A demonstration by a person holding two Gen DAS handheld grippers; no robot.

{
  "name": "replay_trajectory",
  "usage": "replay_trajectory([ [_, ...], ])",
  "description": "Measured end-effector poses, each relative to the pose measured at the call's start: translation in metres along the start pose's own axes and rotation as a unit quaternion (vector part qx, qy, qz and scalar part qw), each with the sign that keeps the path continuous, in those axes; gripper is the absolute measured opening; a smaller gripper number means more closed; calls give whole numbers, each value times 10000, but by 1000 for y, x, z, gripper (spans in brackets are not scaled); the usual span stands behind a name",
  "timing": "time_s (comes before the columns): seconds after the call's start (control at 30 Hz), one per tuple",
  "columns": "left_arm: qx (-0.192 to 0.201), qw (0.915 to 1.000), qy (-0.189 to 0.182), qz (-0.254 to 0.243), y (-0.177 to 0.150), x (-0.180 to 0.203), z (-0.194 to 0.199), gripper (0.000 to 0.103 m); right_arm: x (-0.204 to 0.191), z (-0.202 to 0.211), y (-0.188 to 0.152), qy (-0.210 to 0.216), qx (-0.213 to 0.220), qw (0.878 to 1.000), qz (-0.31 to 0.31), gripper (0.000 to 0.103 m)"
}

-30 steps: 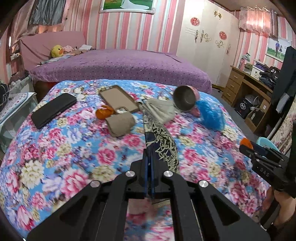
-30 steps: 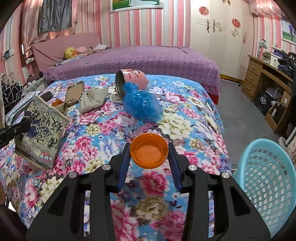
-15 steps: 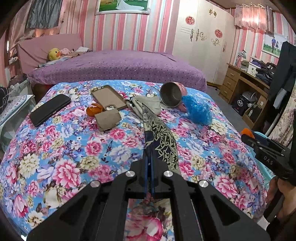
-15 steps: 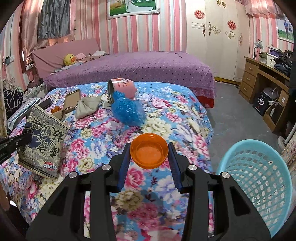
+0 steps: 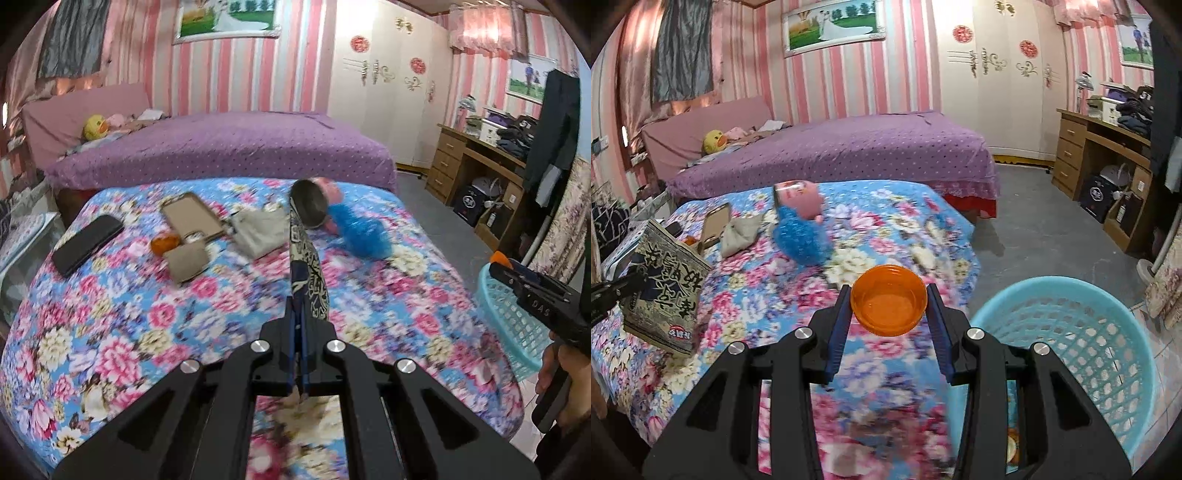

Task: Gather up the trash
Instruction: 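Lift the snack bag in the left tool and the orange cup in the right tool toward the basket, then open the left tool to drop the snack bag while the right tool releases the orange cup into the basket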

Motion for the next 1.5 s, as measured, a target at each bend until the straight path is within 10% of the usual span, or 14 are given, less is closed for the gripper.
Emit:
replay_trajectory([
  [0.73, -93, 9895, -1369, -461, 23, 207, -45, 3, 203, 47, -31, -1544, -25, 9823, -1062, 41],
  [1.3, -840, 9769, -1726, -936, -13, 282, -101, 5, 236, 52, -51, -1816, -191, 9764, -1157, 41],
  [1.37, -879, 9764, -1749, -912, -10, 281, -102, 11, 234, 51, -51, -1806, -206, 9770, -1116, 41],
  [1.43, -818, 9778, -1727, -856, -5, 279, -100, 55, 232, 50, -50, -1785, -208, 9777, -1087, 41],
  [1.5, -505, 9827, -1591, -803, 3, 273, -92, 70, 230, 49, -50, -1772, -213, 9781, -1069, 41],
])
Point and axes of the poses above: each gripper's, at about its wrist camera, not at the fingertips, and z roughly against the way its jaws point, x to its right, y to its top, the point moved 7 cm from there along -z, roughly the way its jaws point, and after that the axes turned 3 degrees about -y, right-handed, at the moved point
